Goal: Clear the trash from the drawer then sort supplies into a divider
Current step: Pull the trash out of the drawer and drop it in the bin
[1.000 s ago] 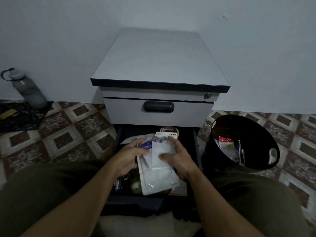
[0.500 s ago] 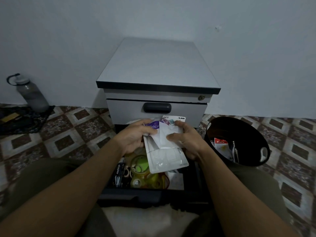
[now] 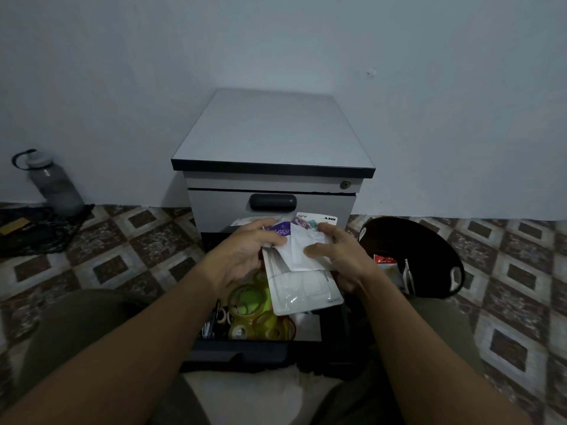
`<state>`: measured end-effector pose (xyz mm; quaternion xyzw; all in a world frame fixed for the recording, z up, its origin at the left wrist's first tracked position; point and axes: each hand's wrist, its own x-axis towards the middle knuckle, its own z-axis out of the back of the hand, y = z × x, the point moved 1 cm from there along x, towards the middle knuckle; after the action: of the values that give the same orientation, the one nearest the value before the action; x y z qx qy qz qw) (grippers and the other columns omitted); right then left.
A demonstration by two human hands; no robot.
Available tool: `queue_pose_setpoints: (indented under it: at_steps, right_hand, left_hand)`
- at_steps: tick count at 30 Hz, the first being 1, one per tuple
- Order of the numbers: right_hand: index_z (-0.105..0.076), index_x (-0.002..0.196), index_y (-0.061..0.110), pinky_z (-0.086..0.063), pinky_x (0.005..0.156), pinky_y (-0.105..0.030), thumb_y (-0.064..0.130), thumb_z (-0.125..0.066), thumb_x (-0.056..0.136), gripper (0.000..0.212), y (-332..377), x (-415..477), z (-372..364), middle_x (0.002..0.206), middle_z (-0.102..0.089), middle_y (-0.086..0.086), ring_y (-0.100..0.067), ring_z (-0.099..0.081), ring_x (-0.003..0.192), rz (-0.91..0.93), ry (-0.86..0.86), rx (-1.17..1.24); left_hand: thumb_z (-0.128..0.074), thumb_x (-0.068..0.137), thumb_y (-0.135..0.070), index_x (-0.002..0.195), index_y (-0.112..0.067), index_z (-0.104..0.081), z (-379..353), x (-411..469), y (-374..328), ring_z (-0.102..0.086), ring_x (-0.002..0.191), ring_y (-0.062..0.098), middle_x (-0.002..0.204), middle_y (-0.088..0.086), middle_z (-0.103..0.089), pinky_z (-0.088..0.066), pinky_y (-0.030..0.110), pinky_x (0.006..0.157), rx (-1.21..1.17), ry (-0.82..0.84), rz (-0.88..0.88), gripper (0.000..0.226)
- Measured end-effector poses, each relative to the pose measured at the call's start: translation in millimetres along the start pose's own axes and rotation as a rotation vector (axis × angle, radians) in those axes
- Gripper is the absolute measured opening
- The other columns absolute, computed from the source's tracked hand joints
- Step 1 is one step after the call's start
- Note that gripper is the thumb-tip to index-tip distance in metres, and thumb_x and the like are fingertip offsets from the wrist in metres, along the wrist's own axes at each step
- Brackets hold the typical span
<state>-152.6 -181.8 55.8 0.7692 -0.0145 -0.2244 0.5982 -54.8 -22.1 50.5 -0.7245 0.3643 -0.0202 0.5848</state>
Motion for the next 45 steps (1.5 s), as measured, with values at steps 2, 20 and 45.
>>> queue_pose_setpoints:
  at_steps: [2,20,45]
  right_hand:
    - [-0.044,0.14,0.005,-0.058,0.054,-0.027,-0.014,-0.069,0.08,0.068,-1.7,-2.4,0.5,0.105,-0.057,-0.003,-0.022,-0.065,0.084,-0.016,-0.001,-0.003]
    - [-0.055,0.135,0.007,-0.055,0.088,-0.037,0.0,-0.077,0.073,0.066,31.6,18.8,99.5,0.115,-0.062,-0.011,-0.028,-0.064,0.101,-0.143,-0.16,-0.33]
    - [-0.048,0.142,0.021,-0.051,0.092,-0.044,0.009,-0.077,0.079,0.07,-14.3,91.5,317.5,0.142,-0.047,-0.012,-0.033,-0.054,0.117,-0.174,-0.575,-0.287]
  left_hand:
    - [-0.067,0.082,0.01,0.132,-0.015,-0.055,-0.9,2.7,3.0,-0.07,0.091,0.029,0.117,0.018,-0.066,-0.06,0.036,0.064,0.014,-0.003,0.006,0.057]
    - [-0.07,0.063,-0.001,0.127,-0.004,-0.062,-88.7,65.0,43.0,-0.065,0.108,0.038,0.119,0.025,-0.067,-0.055,0.042,0.089,-0.033,0.123,0.054,0.065]
    - [-0.056,0.094,-0.033,0.133,-0.025,-0.048,-265.2,242.6,122.9,-0.056,0.111,0.026,0.129,0.007,-0.059,-0.043,0.045,0.095,0.538,0.302,0.374,0.041]
